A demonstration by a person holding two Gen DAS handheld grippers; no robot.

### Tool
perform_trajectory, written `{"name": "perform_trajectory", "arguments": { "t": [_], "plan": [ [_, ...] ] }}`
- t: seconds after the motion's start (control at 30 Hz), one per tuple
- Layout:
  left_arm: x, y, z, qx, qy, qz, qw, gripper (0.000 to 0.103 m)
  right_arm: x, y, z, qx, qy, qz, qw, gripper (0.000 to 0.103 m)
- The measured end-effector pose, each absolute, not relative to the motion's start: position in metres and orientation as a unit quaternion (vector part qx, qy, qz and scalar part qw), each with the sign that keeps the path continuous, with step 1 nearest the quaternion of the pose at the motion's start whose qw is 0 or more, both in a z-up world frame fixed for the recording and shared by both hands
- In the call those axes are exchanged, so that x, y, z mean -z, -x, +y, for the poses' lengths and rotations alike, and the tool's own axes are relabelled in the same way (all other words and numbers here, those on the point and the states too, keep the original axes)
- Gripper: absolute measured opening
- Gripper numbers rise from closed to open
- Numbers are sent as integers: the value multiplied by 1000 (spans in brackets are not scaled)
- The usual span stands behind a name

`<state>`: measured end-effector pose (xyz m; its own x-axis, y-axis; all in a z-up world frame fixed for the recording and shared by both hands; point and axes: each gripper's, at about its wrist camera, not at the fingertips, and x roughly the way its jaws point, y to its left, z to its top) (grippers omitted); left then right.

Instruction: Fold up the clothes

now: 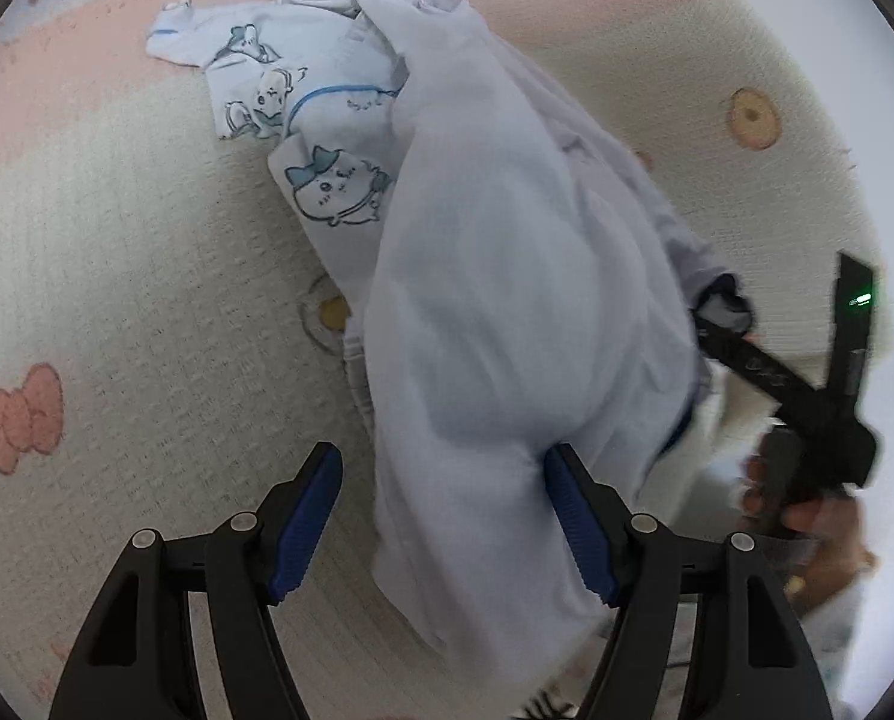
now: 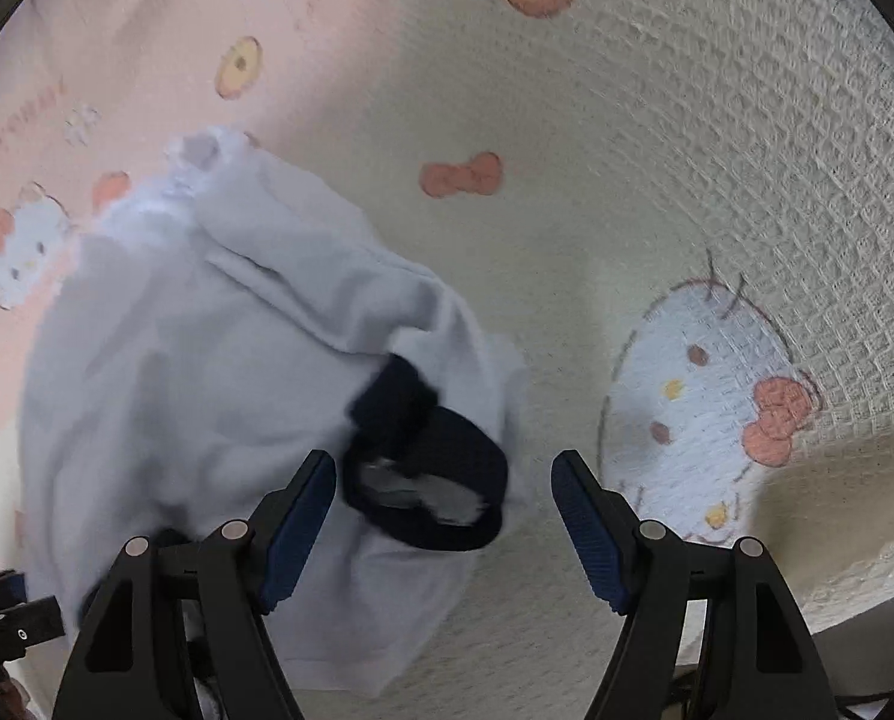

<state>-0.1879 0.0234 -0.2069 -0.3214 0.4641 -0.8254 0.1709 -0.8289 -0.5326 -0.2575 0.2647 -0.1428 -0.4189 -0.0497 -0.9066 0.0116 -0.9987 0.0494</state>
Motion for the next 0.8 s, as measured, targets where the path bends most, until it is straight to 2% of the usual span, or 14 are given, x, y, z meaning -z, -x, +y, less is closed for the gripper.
{"name": "perform_trajectory", "arguments": {
  "t": [0.13,0.17,0.27,0.47,0.53,0.6,0.63,0.7,0.73,0.77,0.8],
  "plan": [
    [211,188,29,-776,564,-268,95,75,152,258,271,830,-554,-61,18,74],
    [212,188,31,-778,561,-265,95,79,154,257,271,827,-558,-70,16,74],
    [215,188,35,-787,553,-259,94,91,161,257,264,819,-570,-64,21,74],
    [216,191,41,-798,545,-235,107,95,165,252,245,815,-578,-3,29,74],
    [214,193,47,-802,549,-209,105,95,164,250,243,818,-575,0,27,70],
    [212,194,55,-807,555,-176,95,93,164,248,243,821,-570,3,23,55],
    [211,195,59,-810,557,-160,91,86,163,247,243,824,-566,7,22,49],
    [208,195,69,-821,555,-114,73,67,161,244,242,828,-561,13,19,24],
    [203,193,71,-828,548,-97,67,49,160,242,242,829,-560,15,17,21],
    [198,191,73,-835,541,-80,61,39,160,241,242,829,-558,18,14,18],
    [193,189,75,-842,533,-64,55,33,160,240,241,831,-556,28,7,13]
  ]
}}
